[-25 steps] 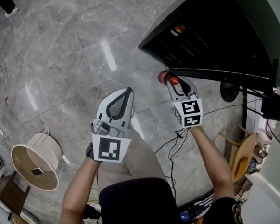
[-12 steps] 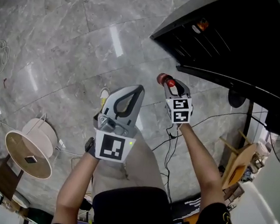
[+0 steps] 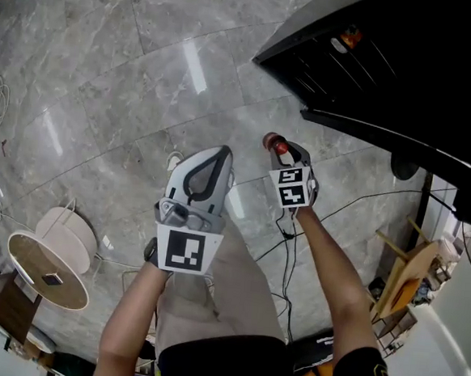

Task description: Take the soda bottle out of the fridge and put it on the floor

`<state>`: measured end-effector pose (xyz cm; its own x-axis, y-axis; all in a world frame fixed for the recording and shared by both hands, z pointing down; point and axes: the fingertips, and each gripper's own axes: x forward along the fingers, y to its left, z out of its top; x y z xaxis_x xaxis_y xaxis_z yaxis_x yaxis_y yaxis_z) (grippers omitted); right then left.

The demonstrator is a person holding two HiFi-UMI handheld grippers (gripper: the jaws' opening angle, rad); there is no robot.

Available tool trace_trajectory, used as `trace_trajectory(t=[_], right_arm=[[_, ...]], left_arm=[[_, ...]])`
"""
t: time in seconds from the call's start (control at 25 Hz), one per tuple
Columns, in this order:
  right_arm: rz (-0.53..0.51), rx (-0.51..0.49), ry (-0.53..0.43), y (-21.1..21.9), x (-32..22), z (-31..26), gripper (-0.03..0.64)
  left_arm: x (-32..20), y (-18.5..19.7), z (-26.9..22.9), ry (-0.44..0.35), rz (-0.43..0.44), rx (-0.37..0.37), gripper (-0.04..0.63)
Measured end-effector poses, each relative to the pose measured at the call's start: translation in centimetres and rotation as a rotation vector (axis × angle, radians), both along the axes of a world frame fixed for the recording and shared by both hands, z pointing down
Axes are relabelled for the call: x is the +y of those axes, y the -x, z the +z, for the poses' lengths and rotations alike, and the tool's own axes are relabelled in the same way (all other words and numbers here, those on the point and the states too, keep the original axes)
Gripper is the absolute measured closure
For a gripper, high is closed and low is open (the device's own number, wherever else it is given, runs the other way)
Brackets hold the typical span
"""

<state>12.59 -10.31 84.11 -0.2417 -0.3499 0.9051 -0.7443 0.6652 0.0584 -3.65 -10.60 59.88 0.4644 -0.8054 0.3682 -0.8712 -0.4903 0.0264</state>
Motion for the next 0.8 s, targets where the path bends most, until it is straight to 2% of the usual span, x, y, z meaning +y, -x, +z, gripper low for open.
trace_trajectory(t=[0.2,0.8], right_arm=[[-0.029,0.03,0.042,-0.3,1.0,3.6,0.48],[0.048,0.076,0.179,-0.1,3.4,17.8,0.482]], left_arm=[[0.4,0.3,4.0,0.028,-0.003,-0.014,0.578],[1.9,1.3,13.6,0.123,0.019,-0.045,0.578]])
